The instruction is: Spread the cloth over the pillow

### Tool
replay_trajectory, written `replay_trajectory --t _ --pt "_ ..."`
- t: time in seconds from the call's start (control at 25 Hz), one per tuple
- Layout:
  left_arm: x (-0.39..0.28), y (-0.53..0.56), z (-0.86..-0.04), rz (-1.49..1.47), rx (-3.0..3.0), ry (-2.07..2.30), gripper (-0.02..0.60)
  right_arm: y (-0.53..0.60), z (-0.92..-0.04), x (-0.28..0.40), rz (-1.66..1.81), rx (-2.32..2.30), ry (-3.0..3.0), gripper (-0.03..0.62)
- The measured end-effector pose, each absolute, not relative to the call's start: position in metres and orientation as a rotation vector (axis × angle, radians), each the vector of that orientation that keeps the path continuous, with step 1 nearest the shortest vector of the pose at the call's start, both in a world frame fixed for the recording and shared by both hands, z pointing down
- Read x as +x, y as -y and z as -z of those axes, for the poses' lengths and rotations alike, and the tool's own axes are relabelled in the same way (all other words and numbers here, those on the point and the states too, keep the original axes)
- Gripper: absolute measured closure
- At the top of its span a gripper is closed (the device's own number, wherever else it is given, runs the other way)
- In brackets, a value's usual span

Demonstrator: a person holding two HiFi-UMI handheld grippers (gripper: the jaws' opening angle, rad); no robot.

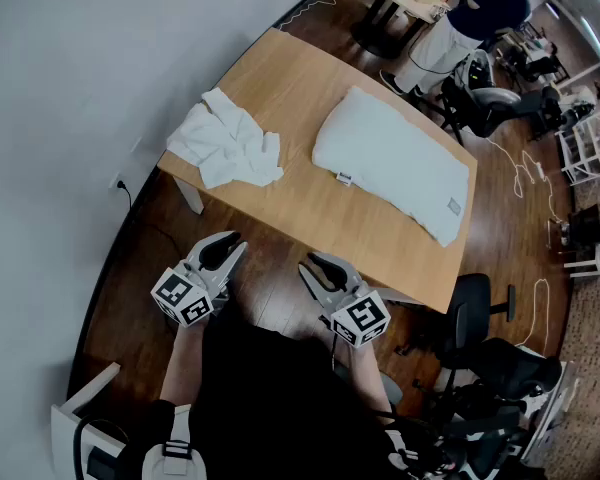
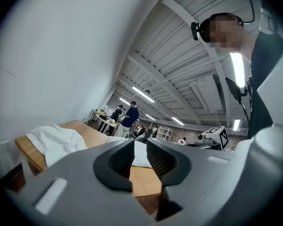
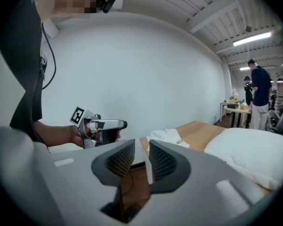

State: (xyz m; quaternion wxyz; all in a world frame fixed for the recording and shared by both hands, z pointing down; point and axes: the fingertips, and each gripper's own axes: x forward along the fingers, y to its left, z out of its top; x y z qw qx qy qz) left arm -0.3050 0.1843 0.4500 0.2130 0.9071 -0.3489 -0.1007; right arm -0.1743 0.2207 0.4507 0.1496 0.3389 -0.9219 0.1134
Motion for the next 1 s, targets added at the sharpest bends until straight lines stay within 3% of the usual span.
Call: replay_trajectory --t 0.24,0.48,0.72,1.0 --pt "-0.382 -0.094 -0.473 0.166 2.56 1.039 0.517 -0.11 -0.497 -0.207 -0.414 1.038 2.481 0.497" --pt "-0.451 -0.05 -0.496 0.072 2.474 1.147 0.517 -0.033 -0.561 -0.192 -0.516 1.126 2.283 0.497" --pt "-0.45 -0.03 -0.518 -0.01 2.414 1.144 0.517 0.098 -0.63 -0.185 -0.479 1.075 2.157 0.491" --pt "-0.432 0.004 -0.52 -0.179 2.346 1.177 0.517 0.182 -0.728 -0.228 -0.363 0.623 2.053 0.447"
